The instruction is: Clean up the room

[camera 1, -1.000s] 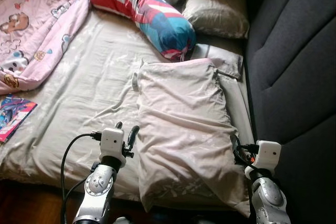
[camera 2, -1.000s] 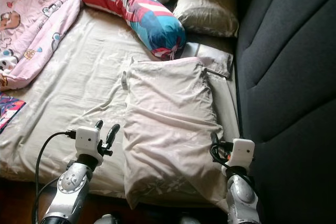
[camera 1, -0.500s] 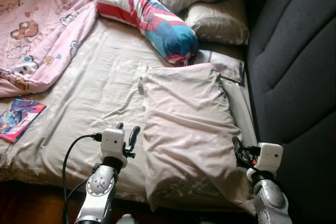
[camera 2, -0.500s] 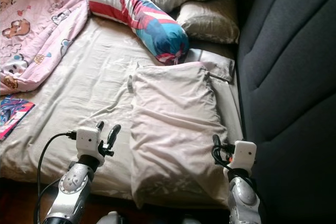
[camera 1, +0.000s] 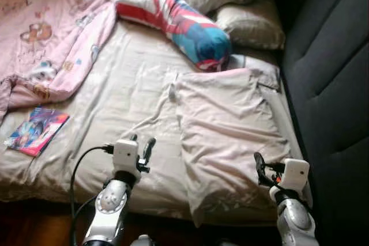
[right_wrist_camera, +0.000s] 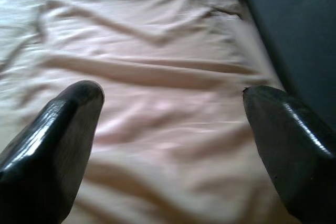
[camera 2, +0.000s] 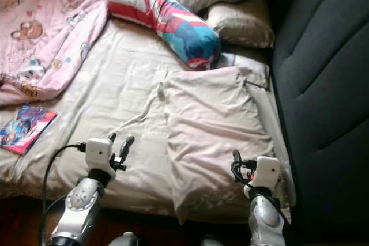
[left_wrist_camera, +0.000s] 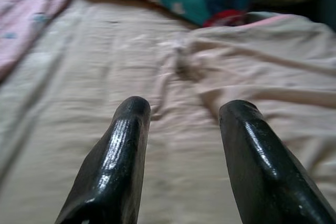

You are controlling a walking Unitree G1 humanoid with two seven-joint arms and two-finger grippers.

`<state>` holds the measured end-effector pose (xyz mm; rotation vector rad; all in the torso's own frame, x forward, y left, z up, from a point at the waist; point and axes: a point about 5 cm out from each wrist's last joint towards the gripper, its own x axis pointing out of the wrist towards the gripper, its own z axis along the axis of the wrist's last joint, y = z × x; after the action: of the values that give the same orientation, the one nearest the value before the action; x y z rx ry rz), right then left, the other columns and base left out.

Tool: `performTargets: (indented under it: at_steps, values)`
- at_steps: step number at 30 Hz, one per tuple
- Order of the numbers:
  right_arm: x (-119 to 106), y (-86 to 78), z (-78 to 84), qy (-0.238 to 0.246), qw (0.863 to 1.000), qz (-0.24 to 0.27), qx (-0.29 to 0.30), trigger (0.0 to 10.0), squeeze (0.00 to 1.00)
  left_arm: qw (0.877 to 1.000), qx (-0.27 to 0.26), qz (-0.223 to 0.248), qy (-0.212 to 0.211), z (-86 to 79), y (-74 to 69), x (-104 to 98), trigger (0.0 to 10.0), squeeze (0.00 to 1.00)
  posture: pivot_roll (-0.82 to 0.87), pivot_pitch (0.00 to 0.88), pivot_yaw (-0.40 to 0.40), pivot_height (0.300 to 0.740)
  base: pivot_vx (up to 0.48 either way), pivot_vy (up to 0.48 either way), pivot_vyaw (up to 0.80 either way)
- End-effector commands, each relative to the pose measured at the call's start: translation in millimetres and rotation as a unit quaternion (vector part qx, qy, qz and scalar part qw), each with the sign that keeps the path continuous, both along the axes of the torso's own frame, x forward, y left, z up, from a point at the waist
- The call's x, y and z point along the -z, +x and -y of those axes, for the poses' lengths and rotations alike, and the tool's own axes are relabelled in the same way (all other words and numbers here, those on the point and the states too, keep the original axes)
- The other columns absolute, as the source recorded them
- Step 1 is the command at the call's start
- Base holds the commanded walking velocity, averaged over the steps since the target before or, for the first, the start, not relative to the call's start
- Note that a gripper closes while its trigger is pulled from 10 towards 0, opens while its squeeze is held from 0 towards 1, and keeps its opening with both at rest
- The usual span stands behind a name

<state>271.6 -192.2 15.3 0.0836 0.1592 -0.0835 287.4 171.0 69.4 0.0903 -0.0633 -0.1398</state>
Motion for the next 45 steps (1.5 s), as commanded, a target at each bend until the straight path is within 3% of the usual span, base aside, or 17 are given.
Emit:
performTargets:
  at_steps: [1, 23, 32, 45]
  values:
    - [3.0, -3.7, 7.8, -0.003, 1.0, -0.01, 0.011, 10.0, 0.0, 1.0, 0.007, -0.006, -0.001, 5.4, -2.8, 3.4, 10.0, 0.0, 0.08, 0.205, -0.07, 0.74, 0.0, 0.0, 0.0]
    - [2.3, -2.8, 10.4, -0.002, 1.0, -0.012, 0.021, 10.0, 0.0, 1.0, 0.009, -0.001, 0.013, 6.8, -2.8, 2.4, 10.0, 0.0, 0.08, 0.203, -0.07, 0.74, 0.0, -0.011, -0.09]
    - [0.7, -1.9, 12.4, -0.004, 1.0, -0.008, 0.026, 10.0, 0.0, 1.0, 0.009, -0.001, 0.015, 7.3, -2.1, 2.6, 10.0, 0.0, 0.08, 0.199, -0.068, 0.74, 0.0, -0.26, 0.0]
    - [-0.2, -0.1, 3.1, 0.011, 0.998, 0.007, 0.054, 10.0, 0.0, 0.999, 0.025, -0.006, 0.027, 2.7, 4.2, -0.4, 10.0, 0.0, 0.08, 0.167, 0.009, 0.74, 0.0, -0.165, 0.0]
